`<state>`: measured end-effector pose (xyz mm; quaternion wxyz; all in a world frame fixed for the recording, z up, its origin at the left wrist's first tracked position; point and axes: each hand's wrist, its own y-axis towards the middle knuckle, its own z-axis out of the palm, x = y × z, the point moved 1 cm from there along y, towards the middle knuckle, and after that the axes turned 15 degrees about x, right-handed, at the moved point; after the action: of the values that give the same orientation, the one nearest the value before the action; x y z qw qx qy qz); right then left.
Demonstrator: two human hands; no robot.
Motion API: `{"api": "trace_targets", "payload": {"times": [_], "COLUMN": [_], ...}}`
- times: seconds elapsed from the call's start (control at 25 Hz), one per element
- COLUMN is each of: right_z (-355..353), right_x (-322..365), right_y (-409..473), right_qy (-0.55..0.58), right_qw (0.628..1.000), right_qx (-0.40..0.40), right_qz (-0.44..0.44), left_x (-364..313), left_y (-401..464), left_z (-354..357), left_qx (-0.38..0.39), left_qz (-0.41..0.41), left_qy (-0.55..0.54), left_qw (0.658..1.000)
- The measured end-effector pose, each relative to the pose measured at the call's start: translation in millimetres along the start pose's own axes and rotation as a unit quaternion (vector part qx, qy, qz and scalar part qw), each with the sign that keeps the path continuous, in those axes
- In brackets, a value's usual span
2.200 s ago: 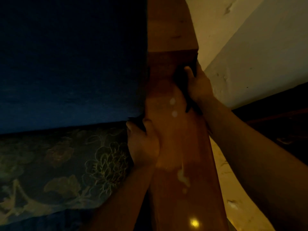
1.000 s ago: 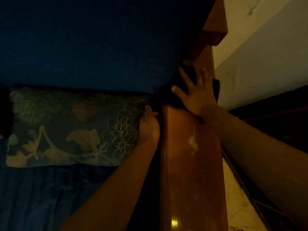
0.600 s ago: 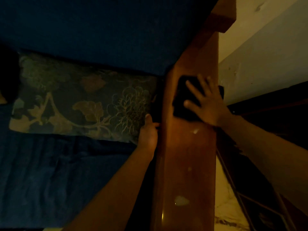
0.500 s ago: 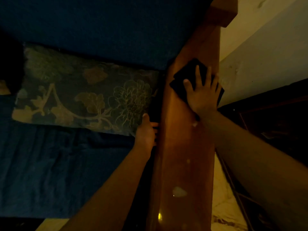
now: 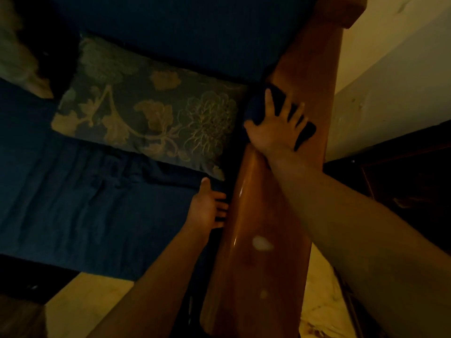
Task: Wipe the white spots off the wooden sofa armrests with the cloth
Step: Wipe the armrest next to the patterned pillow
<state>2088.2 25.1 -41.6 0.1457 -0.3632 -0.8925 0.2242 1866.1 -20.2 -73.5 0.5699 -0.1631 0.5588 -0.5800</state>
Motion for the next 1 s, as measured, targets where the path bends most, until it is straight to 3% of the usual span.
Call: {"api": "trace_targets", "payload": {"times": [0.04,0.12,0.2,0.24,0.32,0.44,0.48,0.64,0.76,0.88,1.0], "right_z": [8.9,33.3,52.5,48.8,32.4,13.0,19.3,88.2,122.6,146.9,145.5], "right_x": [12.5,15.9,-8.0,-18.0,-16.4,23.1,36.4,30.4,17.4,4.9,-16.2], "right_y": [1.0,-30.4,-76.2,-89.9,-74.1,-44.3,-51.8,-164.7,-236.6,-270.1,-274.2], "right_qy": [-0.039,-0.129,-0.162,-0.188,-0.292,-0.383,-0.408,-0.423,-0.338,-0.279,-0.241], "right_qw": [0.999,0.980,0.914,0.881,0.842,0.886,0.882,0.816,0.810,0.797,0.755], "right_qx": [-0.007,-0.001,0.059,0.110,0.161,0.129,0.135,0.188,0.177,0.166,0.163], "right_qz": [0.004,-0.150,-0.368,-0.420,-0.425,-0.227,-0.193,-0.346,-0.445,-0.510,-0.588], "left_x": [9.7,29.6,48.9,57.3,76.3,96.6,100.9,110.5,121.3,115.4,101.5], "left_y": [-0.4,-4.4,-13.3,-18.7,-30.8,-48.1,-53.7,-74.8,-84.8,-89.5,-84.8], "left_z": [-1.6,-2.7,-3.0,-2.9,-6.2,-21.8,-29.0,-52.8,-59.3,-56.6,-42.9], "left_qx": [-0.003,-0.011,-0.030,-0.039,-0.049,-0.058,-0.068,-0.101,-0.098,-0.081,-0.063], "left_qz": [-0.003,-0.021,-0.027,-0.028,-0.023,-0.022,-0.023,-0.035,-0.025,-0.008,0.003], "left_qy": [0.004,-0.005,-0.007,0.008,0.033,0.037,0.015,-0.089,-0.094,-0.089,-0.073], "left_qw": [1.000,1.000,0.999,0.999,0.998,0.997,0.997,0.990,0.990,0.993,0.995]}}
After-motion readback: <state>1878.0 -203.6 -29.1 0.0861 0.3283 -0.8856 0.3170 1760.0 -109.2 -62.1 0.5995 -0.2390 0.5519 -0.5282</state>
